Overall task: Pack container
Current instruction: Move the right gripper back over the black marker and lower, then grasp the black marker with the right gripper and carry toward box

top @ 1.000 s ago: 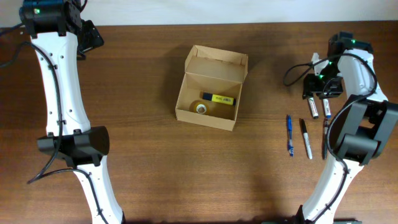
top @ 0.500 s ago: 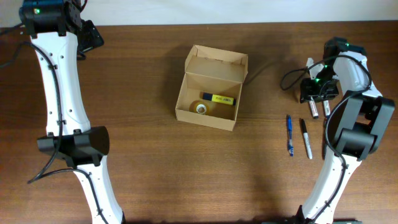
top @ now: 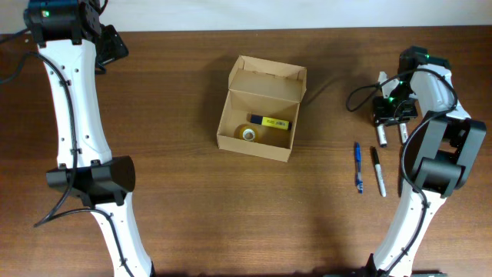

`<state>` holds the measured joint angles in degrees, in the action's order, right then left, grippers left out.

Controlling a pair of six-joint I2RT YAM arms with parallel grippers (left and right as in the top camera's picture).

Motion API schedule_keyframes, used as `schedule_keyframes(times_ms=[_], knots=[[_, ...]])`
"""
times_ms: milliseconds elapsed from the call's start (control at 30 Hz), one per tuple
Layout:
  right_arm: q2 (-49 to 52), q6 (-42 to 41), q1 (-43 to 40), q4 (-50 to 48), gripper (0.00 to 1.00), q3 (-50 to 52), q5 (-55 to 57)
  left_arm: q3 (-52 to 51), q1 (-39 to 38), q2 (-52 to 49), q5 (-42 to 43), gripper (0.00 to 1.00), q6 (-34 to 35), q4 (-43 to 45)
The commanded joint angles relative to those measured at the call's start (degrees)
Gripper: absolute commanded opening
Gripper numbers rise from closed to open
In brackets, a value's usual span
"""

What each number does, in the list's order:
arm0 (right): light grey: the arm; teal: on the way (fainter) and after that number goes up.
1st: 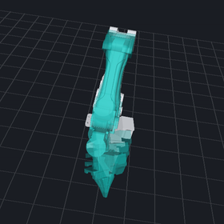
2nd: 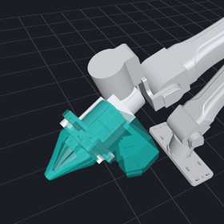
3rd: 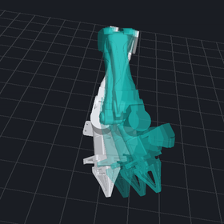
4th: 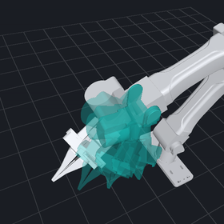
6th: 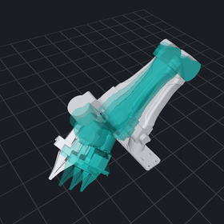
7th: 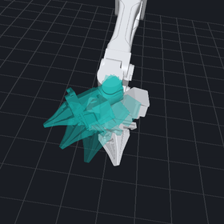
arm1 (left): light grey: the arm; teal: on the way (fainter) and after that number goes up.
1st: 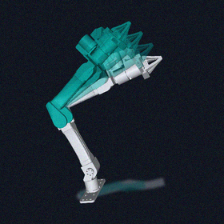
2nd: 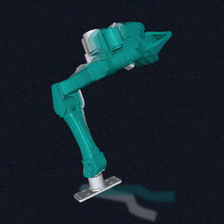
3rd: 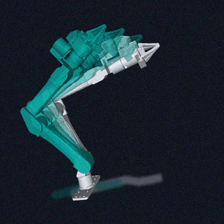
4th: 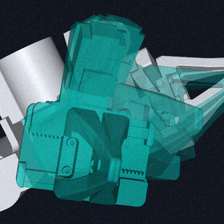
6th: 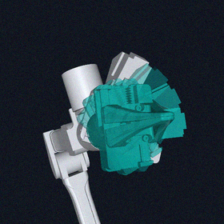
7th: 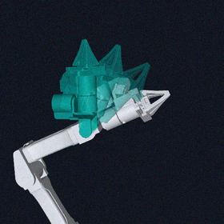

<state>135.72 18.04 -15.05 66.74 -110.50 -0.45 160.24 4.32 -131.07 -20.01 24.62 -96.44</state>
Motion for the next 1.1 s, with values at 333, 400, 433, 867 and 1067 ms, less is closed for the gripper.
schedule_keyframes(times_ms=[333, 400, 433, 867, 1067], knots=[[2.3, -2.0, 0.5, 0.3, 0.30, 0.4, 4.0, 0.9, 0.2, -0.3, -0.8, 1.00, -0.3, -0.1], [3.0, -2.1, 0.5, 0.7, 0.29, 0.4, 4.0, 0.9, 0.2, -0.3, -0.8, 1.00, -0.3, -0.1], [3.2, -2.5, 0.5, 0.9, 0.27, 0.4, 4.0, 0.9, 0.2, -0.3, -0.8, 1.00, -0.3, -0.1], [3.5, -3.8, 0.5, 3.1, 0.04, 0.0, 1.0, 0.9, 0.2, -0.3, -0.8, 1.00, -0.3, -0.1], [3.5, -5.0, 1.0, 4.6, 0.04, -0.5, 0.4, 0.9, 0.2, -0.3, -0.8, 1.00, -0.3, -0.1]])
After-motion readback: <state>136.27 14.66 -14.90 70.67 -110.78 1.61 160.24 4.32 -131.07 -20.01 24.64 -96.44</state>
